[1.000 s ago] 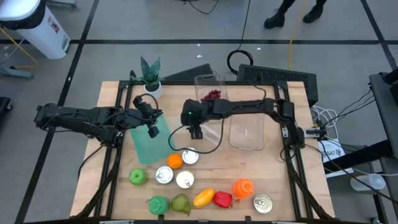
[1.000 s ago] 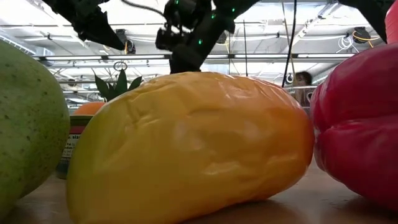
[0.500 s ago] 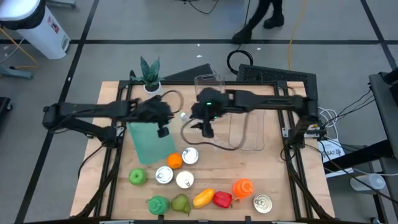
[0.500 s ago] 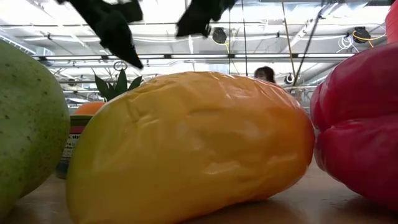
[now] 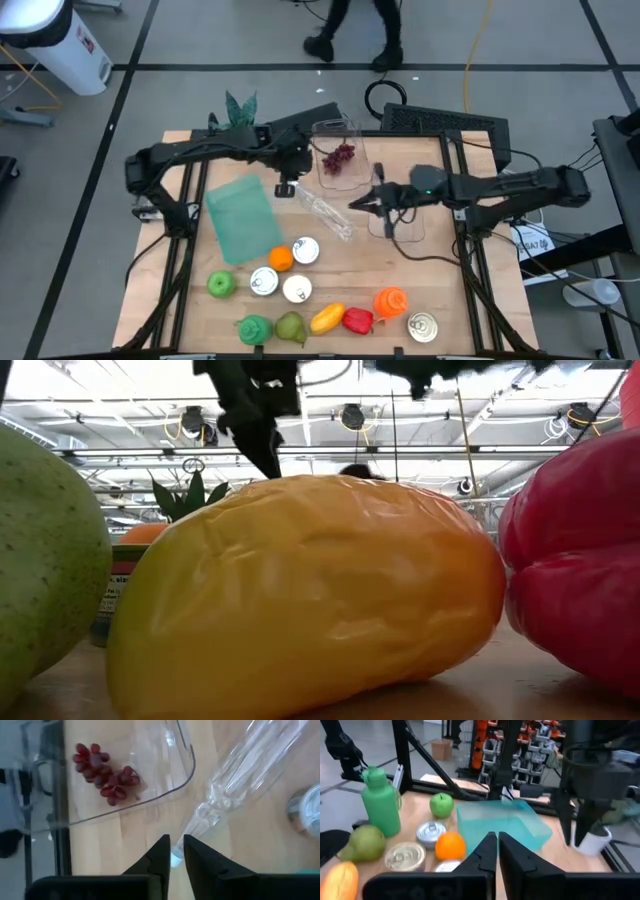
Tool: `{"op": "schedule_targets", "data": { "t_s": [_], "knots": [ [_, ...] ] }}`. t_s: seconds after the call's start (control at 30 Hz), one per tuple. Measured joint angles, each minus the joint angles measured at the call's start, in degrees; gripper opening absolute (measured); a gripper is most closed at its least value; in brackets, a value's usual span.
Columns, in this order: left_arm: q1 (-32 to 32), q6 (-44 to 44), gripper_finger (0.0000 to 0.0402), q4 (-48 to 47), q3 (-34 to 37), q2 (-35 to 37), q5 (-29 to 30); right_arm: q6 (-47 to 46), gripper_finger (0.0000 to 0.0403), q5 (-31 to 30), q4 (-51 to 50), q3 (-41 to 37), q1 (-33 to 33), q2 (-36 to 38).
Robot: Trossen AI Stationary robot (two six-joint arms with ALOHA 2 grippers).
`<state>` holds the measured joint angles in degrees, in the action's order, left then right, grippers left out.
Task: Pick & Place Food Item
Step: Put the transparent water bottle into the right transparent bin
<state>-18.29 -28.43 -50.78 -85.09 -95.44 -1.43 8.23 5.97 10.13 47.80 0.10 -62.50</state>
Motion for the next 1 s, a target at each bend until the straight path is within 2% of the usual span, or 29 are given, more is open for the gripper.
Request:
{"op": "schedule_targets", "data": {
  "t_s": [0.17,0.3,0.4,0.57,0.67,0.83,1.0],
  "knots": [
    [-1.2,-7.9,0.0146,-0.3,-1.9,-3.6,-0.1,0.5,0.0032,-0.2,7.8,-10.5,0.0,6.0],
    [-2.4,-11.7,0.0231,0.0,-2.7,-5.2,0.0,1.7,0.0033,-0.3,13.7,-16.3,-0.2,9.8],
    [-2.3,-11.5,0.0298,-0.4,-2.7,-6.0,0.2,2.4,0.003,-0.2,13.8,-17.9,-1.4,12.5],
    [-2.7,-13.4,0.0375,-2.7,-4.7,-6.5,9.3,3.3,0.0022,-0.2,10.5,-18.6,-3.1,16.5],
    [-4.0,-14.1,0.039,-4.3,-7.1,-6.3,8.5,3.6,0.002,-0.2,9.7,-19.3,-4.4,17.7],
    [-6.5,-12.0,0.0369,-9.3,-7.7,-6.7,-5.3,3.6,0.0023,-0.2,9.6,-19.6,-6.5,17.8],
    [-5.0,-8.2,0.0336,-12.0,-7.5,-11.1,-4.6,3.6,0.0024,0.0,9.6,-19.6,-8.4,17.7]
  ]
}}
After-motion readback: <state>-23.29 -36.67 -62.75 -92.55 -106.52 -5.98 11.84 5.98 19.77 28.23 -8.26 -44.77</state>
